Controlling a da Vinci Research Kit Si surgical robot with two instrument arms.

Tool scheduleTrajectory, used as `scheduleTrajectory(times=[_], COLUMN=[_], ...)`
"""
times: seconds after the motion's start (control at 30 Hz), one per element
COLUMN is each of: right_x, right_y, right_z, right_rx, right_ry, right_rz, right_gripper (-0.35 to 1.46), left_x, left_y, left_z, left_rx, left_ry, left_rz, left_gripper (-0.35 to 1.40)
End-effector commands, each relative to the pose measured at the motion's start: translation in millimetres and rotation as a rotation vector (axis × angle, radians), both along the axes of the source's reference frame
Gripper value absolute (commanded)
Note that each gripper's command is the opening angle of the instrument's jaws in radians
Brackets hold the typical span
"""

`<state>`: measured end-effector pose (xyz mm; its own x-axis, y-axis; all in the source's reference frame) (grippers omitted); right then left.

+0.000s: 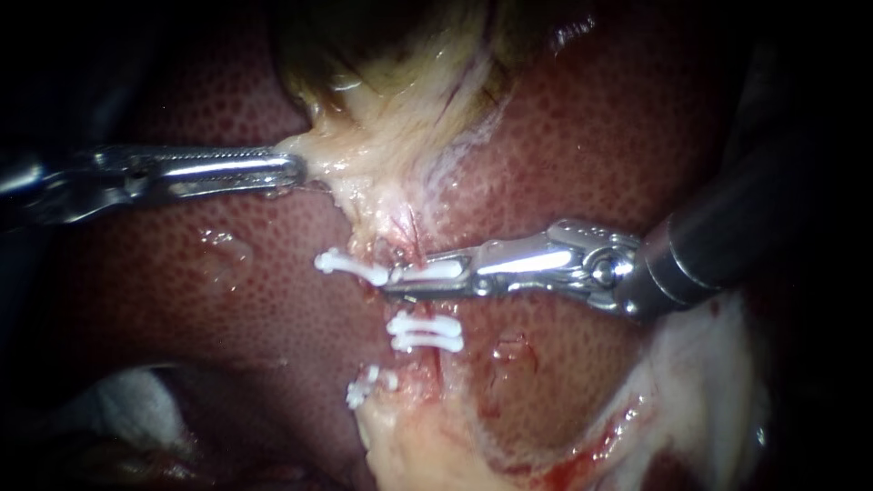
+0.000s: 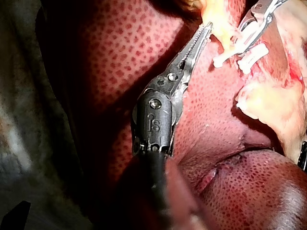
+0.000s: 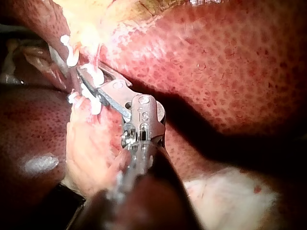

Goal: Going back third clip right tube

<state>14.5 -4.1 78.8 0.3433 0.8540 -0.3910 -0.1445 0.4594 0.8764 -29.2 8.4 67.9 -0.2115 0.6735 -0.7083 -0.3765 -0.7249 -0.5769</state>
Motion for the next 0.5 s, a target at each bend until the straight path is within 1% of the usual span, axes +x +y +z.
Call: scheduleTrajectory(times=[0.03,0.23,0.27,0.3,0.33,0.37,0.4,0.47,0.5], right_x=[0.0,0.1,0.1,0.2,0.2,0.2,0.2,0.1,0.0], right_y=[-0.1,-0.2,-0.3,-0.3,-0.2,-0.1,0.1,0.3,0.5], right_z=[0.0,-0.1,-0.1,-0.1,-0.1,-0.1,-0.1,-0.1,-0.2], right_rx=[0.0,0.007,0.011,0.012,-0.012,-0.046,-0.05,-0.07,-0.108], right_ry=[0.001,0.003,0.008,0.007,0.014,0.026,0.034,0.056,0.07], right_rz=[-0.001,-0.004,-0.012,-0.015,-0.014,-0.014,-0.01,-0.004,-0.008], right_gripper=[-0.35,-0.35,-0.32,-0.15,0.02,0.24,0.34,0.43,0.46], left_x=[0.0,0.0,0.0,0.0,0.0,0.0,0.0,0.1,0.1], left_y=[0.0,0.0,0.0,0.0,0.0,0.0,0.0,0.0,0.0], left_z=[0.0,0.0,0.0,0.0,0.0,0.0,0.0,0.0,0.0], left_rx=[0.0,0.0,0.0,0.0,0.0,0.0,0.0,0.0,0.0], left_ry=[0.0,0.0,0.0,0.0,0.0,0.0,0.0,0.0,0.0], left_rz=[0.0,0.0,0.0,0.0,0.0,0.0,0.0,0.0,0.0], left_gripper=[-0.35,-0.35,-0.35,-0.35,-0.35,-0.35,-0.35,-0.35,-0.35])
